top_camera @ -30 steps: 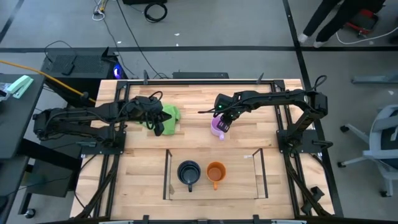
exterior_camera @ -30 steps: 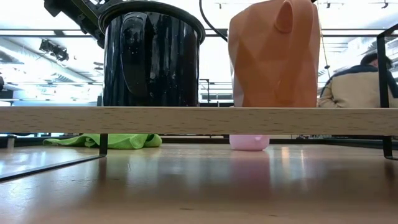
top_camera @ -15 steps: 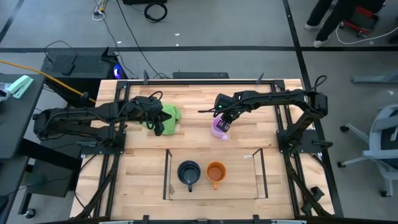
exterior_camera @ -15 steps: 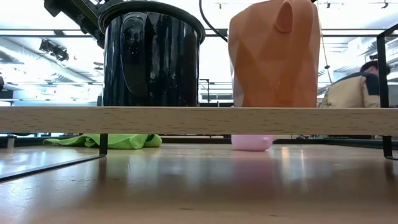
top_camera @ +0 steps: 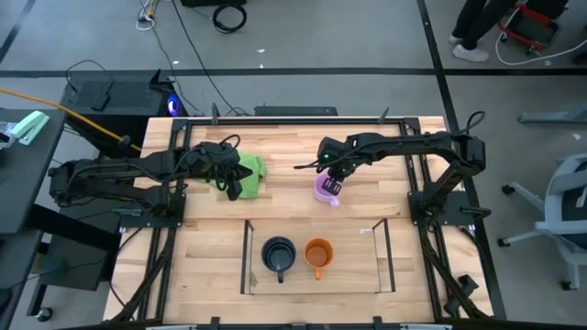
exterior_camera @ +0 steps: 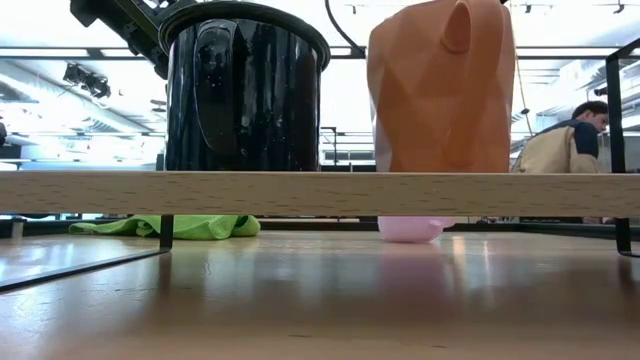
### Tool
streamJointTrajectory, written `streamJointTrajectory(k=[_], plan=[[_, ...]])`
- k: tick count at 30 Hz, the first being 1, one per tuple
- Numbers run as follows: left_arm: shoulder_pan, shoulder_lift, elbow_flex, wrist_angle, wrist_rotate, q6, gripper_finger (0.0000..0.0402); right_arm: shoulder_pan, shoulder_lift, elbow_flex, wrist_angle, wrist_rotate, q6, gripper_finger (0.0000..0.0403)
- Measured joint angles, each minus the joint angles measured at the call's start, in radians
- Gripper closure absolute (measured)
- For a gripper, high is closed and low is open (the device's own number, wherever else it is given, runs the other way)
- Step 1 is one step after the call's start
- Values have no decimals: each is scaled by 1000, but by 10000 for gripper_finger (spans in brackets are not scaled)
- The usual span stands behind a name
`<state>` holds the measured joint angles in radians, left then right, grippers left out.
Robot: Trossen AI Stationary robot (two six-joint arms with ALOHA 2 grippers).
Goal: Stack small to large cups/mugs on shelf
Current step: Put the pink mug on the shelf
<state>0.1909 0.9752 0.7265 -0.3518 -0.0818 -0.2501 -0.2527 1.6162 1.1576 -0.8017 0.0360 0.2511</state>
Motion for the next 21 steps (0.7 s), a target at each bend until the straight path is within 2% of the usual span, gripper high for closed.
streamJointTrajectory(k=[9,16,21], plan=[[0,0,0,-16,0,0,377,3,-155,0,-32,27,16,400],[0,0,0,-20,0,0,369,17,-366,0,-92,38,142,400],[0,0,0,-21,0,0,377,72,-507,1,-164,45,236,400]])
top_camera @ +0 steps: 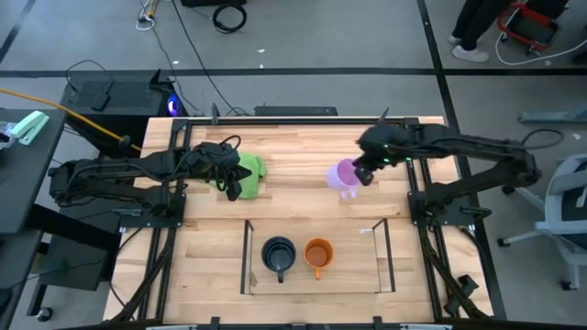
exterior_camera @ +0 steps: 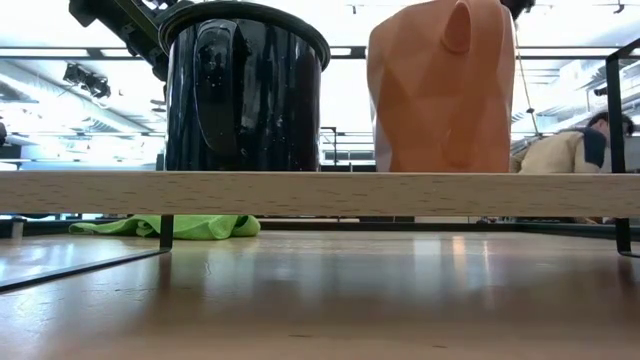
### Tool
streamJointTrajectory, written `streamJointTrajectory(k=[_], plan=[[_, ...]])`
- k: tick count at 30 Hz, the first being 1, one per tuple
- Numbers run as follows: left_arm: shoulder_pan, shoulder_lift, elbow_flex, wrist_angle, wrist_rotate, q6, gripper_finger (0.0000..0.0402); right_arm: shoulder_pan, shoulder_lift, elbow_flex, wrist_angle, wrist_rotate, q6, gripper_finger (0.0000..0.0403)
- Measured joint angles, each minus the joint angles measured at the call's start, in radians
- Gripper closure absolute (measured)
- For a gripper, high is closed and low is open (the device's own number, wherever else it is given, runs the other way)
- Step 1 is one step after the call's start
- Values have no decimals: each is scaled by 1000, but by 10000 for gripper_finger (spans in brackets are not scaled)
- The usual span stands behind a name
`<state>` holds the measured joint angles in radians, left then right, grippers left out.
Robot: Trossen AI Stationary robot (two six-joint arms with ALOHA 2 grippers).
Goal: Stack small to large cups/mugs on shelf
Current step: Put the pink mug on the shelf
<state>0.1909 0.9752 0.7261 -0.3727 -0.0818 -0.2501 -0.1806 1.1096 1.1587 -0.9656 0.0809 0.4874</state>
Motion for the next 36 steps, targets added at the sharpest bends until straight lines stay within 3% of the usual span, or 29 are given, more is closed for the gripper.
streamJointTrajectory(k=[7,13,36], plan=[[0,0,0,0,0,0,383,153,-124,0,-153,83,164,400],[0,0,0,1,0,0,374,309,-126,0,-218,169,300,400],[-27,0,0,1,0,-1,375,773,184,0,-215,211,827,400]])
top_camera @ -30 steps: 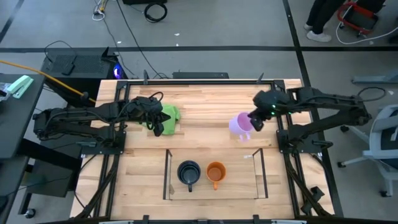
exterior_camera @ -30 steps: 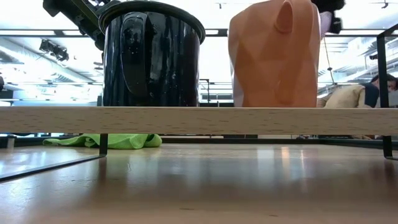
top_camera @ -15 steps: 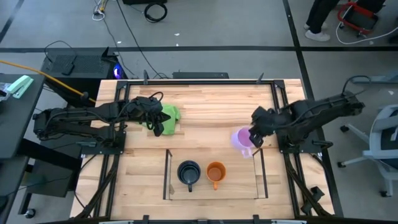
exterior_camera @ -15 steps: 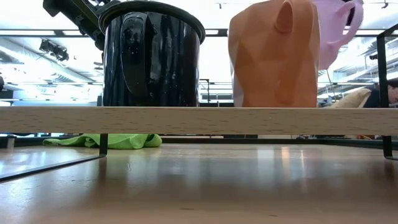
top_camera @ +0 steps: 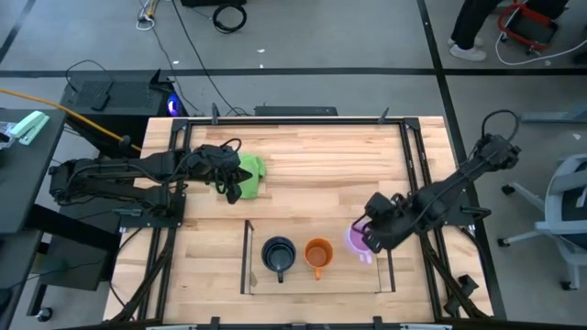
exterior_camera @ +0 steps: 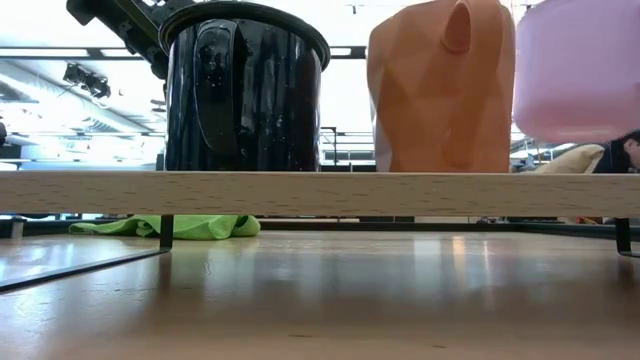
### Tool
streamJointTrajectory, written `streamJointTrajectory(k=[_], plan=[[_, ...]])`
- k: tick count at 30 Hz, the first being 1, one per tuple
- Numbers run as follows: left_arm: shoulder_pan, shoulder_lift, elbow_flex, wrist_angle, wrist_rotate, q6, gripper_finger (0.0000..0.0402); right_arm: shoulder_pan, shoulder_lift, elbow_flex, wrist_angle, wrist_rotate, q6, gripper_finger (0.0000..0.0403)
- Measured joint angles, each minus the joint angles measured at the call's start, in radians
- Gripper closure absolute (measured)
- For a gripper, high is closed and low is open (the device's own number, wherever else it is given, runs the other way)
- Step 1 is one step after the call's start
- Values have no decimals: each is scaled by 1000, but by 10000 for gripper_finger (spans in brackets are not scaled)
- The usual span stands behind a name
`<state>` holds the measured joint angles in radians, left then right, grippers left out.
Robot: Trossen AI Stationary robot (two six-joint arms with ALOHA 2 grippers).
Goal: Stack small to large cups/mugs on shelf
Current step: Put the pink mug on the shelf
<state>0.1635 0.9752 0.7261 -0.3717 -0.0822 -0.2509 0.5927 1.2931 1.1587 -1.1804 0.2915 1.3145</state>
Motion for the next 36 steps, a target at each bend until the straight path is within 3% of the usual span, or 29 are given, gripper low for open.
streamJointTrajectory(k=[13,36], plan=[[0,0,0,0,-3,30,384,104,105,1,7,10,228,399],[1,0,0,0,-27,70,378,111,121,0,29,0,230,398]])
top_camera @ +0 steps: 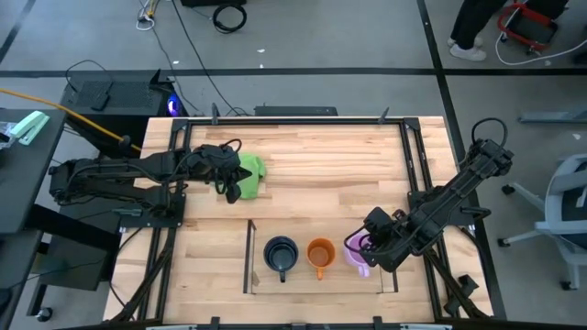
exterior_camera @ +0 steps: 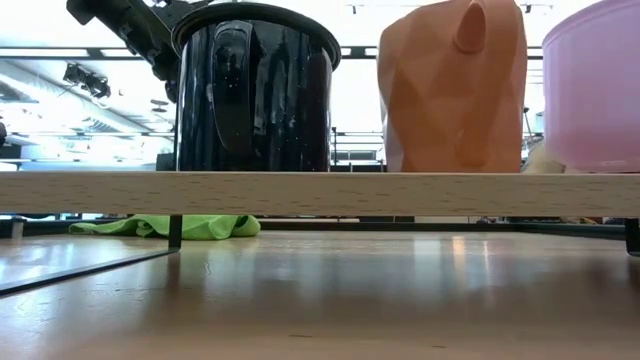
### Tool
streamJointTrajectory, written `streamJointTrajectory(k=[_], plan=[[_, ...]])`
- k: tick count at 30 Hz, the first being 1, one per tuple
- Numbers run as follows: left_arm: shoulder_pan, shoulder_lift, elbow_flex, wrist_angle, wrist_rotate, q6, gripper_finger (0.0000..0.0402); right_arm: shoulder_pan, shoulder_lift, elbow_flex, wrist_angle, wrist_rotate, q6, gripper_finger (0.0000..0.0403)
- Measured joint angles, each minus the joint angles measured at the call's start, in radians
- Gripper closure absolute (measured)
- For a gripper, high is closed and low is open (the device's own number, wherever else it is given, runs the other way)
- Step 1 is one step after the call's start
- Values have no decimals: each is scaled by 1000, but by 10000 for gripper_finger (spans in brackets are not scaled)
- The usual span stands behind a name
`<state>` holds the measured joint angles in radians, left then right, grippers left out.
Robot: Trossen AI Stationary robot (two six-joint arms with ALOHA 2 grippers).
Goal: Stack small to large cups/mugs on shelf
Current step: Put the pink mug on the shelf
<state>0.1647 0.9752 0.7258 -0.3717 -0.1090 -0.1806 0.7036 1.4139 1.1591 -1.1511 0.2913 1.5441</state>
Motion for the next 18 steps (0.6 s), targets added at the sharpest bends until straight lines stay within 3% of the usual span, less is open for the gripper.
streamJointTrajectory(k=[11,18], plan=[[11,0,0,0,-171,39,387,0,17,0,2,3,8,399],[88,0,0,0,-179,45,379,0,39,0,-9,-2,0,398]])
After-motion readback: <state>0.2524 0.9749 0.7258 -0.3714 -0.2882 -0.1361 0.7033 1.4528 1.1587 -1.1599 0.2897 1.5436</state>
